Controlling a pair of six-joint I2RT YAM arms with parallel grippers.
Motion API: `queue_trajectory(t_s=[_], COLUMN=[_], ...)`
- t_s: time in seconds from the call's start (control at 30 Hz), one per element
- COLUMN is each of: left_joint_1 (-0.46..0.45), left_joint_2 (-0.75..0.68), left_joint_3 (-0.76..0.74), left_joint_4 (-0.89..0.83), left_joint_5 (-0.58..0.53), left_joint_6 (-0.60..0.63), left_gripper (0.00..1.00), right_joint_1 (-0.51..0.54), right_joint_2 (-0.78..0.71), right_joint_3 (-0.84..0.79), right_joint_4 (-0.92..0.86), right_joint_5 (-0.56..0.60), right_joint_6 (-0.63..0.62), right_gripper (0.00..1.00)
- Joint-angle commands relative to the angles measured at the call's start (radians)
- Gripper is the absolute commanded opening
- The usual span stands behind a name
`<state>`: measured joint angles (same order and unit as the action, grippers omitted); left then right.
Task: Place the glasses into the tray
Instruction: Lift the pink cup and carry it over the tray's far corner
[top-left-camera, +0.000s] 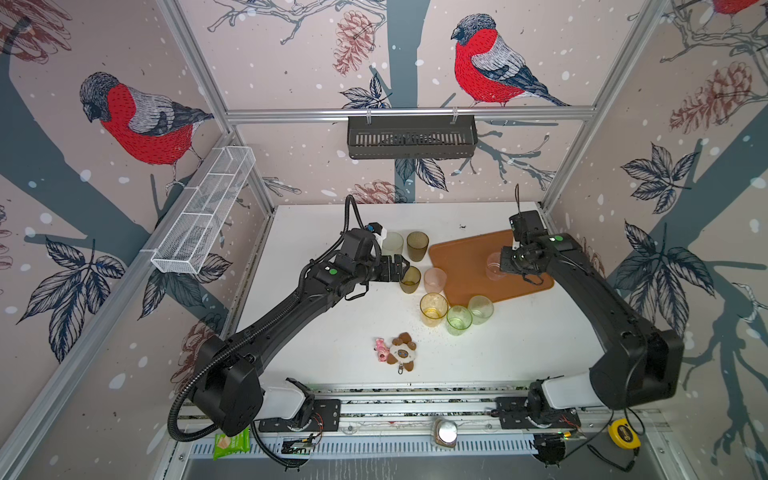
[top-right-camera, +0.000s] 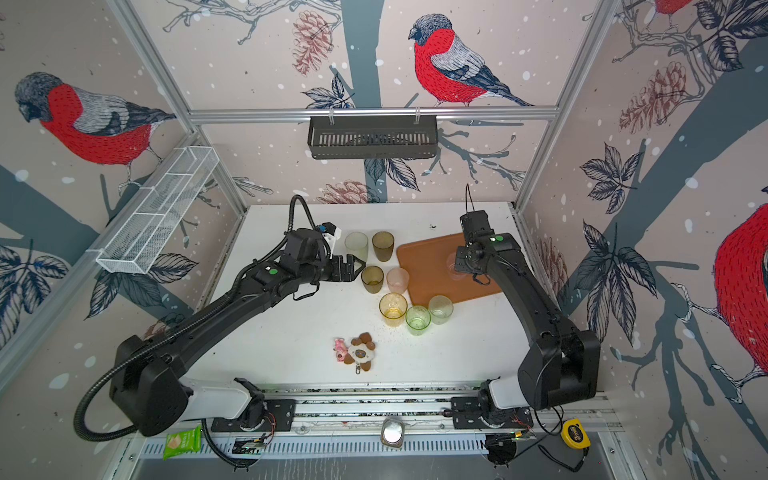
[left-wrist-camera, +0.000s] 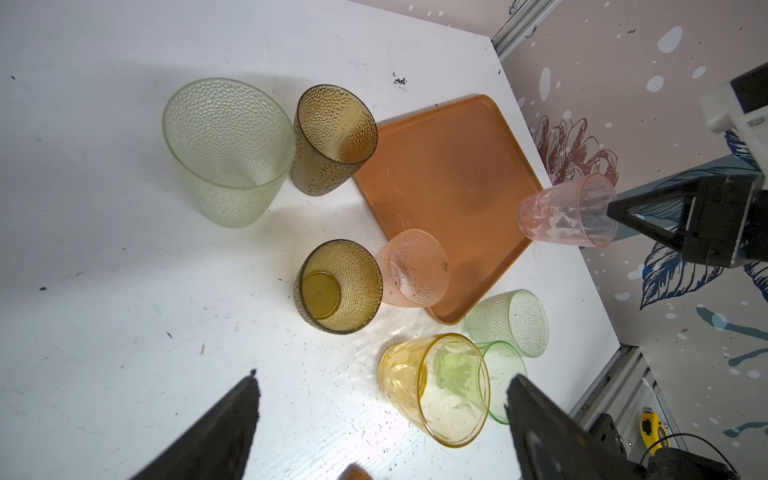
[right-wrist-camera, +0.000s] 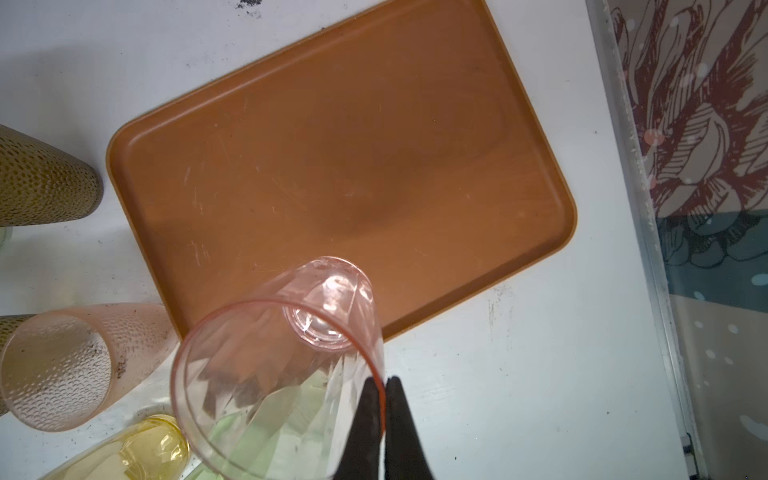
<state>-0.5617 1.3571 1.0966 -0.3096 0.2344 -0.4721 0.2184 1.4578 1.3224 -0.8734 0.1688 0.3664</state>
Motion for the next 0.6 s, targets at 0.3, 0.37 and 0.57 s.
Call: queue_trajectory(t_s=[0.3, 0.37, 0.57], left_joint_1=[0.002, 0.001, 0.003], left_joint_2=[0.025, 0.031, 0.045], left_joint_3=[0.053, 0.057, 0.072], left_joint_4=[-0.051, -0.056, -0.064], left_joint_5=[-0.024, -0.029, -0.044], left_joint_6=[-0.001, -0.001, -0.009], left_gripper=[0.93, 0.93, 0.93], right_joint_1=[0.076, 0.079, 0.098], right_joint_2=[0.231, 0.270, 0.389], right_joint_3=[0.240, 0.285, 0.418], right_joint_4=[0.025, 0.025, 0.008], right_joint_5=[0.042, 0.033, 0.011], right_joint_6=[-0.076, -0.084, -0.109], right_gripper=[0.00, 0.00, 0.00])
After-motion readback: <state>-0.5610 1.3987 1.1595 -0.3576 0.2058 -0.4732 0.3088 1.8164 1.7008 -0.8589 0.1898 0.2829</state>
